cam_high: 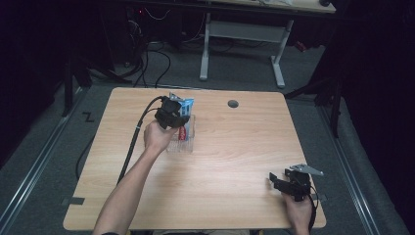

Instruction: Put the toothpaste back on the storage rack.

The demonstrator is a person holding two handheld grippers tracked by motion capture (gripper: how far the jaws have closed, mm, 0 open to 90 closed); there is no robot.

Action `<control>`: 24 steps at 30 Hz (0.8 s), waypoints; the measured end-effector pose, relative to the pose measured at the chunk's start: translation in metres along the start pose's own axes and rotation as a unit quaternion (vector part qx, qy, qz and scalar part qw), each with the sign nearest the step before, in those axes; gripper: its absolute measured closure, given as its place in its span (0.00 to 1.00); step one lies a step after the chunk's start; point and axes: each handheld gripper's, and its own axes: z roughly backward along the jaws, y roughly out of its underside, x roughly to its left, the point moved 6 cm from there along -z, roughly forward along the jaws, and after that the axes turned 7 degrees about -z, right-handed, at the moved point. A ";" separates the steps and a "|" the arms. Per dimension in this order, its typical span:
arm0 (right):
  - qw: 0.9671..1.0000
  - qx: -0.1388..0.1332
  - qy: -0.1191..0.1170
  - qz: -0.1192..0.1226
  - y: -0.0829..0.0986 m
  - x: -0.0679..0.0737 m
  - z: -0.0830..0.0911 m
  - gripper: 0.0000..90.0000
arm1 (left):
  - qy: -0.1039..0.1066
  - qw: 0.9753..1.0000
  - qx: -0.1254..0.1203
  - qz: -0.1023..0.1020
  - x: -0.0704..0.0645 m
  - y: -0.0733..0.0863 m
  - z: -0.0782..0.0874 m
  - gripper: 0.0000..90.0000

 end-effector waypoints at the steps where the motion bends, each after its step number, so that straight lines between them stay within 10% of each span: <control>1: 1.000 0.000 0.000 0.000 0.000 0.000 0.000 0.33 | 0.000 1.000 0.000 0.000 0.000 0.000 0.000 0.79; 24: 1.000 0.000 0.000 0.001 0.000 0.000 0.000 0.33 | -0.022 1.000 -0.015 -0.007 0.004 0.002 0.006 0.70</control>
